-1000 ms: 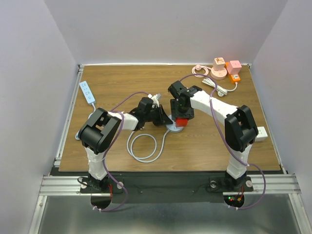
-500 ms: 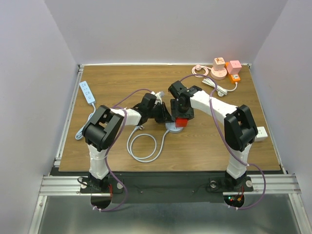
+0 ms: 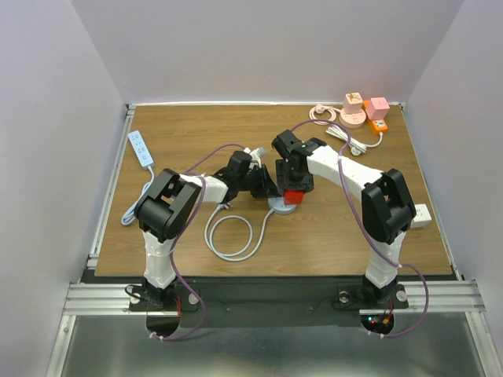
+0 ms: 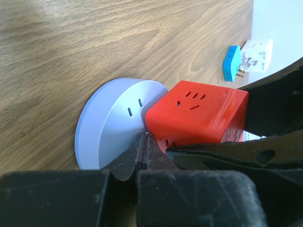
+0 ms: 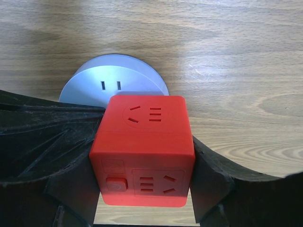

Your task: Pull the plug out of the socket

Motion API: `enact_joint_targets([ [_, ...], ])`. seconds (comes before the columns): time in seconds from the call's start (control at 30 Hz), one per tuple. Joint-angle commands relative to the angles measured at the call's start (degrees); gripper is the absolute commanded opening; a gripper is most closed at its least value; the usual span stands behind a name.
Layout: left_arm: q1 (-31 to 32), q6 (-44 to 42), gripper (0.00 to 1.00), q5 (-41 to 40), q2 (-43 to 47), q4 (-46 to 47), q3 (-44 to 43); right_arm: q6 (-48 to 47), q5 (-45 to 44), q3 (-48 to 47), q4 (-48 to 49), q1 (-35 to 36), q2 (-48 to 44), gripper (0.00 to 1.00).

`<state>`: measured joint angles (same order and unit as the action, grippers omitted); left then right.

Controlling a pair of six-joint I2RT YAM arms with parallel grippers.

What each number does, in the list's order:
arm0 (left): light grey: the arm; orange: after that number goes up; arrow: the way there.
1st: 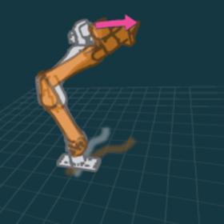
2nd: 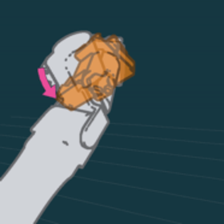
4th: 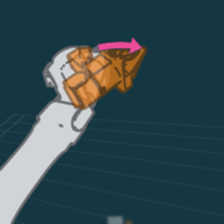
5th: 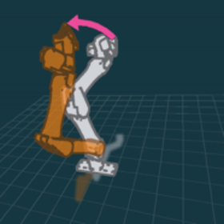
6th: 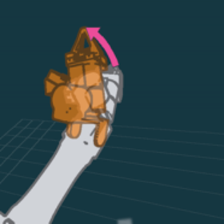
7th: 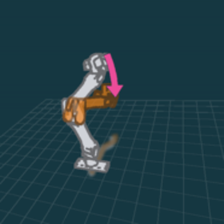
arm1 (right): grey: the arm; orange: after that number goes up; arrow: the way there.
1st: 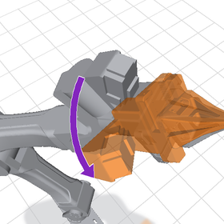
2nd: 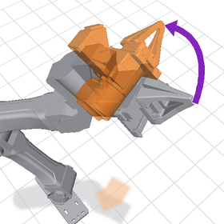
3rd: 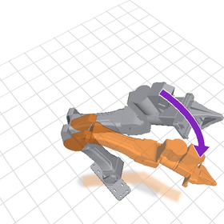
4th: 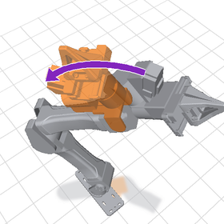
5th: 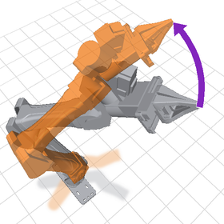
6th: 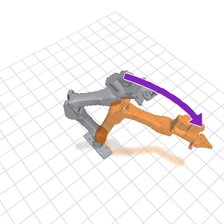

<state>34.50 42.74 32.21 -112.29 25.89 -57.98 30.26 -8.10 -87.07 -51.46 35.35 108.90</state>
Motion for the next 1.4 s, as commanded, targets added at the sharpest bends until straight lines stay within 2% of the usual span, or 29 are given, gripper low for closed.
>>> enact_joint_targets([
  [0.0, 1.4, -4.0, 0.00, -9.7, -6.9, -9.8, 5.0, 1.7, 7.7, -4.8, 3.2, 2.2, -4.5, 0.01],
  [0.37, 1.4, -4.0, 0.00, -10.0, -8.4, -9.4, 5.8, 3.6, 7.2, -21.7, -3.5, 2.2, -9.1, 0.01],
  [0.43, 1.4, -4.0, 0.00, -10.0, -8.0, -9.1, 5.9, 4.6, 0.7, -22.3, -6.4, 2.1, -9.6, 0.00],
  [0.5, 1.4, -3.7, 0.00, -9.9, -7.3, -8.9, 6.6, 5.4, -7.8, -21.0, -9.6, 1.7, -10.5, 0.00],
  [0.57, 1.4, -3.5, 0.00, -9.6, -5.2, -8.6, 7.3, 7.3, -11.8, -18.2, -10.8, 0.2, -12.2, 0.00],
  [0.67, 1.4, -3.2, 0.00, -9.4, -0.9, -8.6, 7.7, 10.5, -17.3, -9.3, -11.4, -3.8, -17.7, 0.00],
  [0.7, 1.4, -3.1, 0.00, -9.4, 0.3, -8.9, 7.6, 11.3, -20.3, -3.8, -11.2, -5.0, -19.2, 0.00],
  [0.87, 1.4, -3.2, 0.00, -8.3, 8.6, -10.7, 5.1, 10.2, -20.9, 8.5, -7.8, -17.5, -25.0, 0.00],
  [1.13, 1.4, -3.2, 0.00, -5.1, 18.3, -13.1, 2.8, 6.7, -24.5, 12.7, -5.1, -30.7, -17.5, 0.00],
  [1.37, 1.4, -5.0, 0.00, -6.0, 24.8, -15.7, 5.4, 6.7, -24.7, 12.5, -1.5, -34.9, -10.7, 0.00],
])
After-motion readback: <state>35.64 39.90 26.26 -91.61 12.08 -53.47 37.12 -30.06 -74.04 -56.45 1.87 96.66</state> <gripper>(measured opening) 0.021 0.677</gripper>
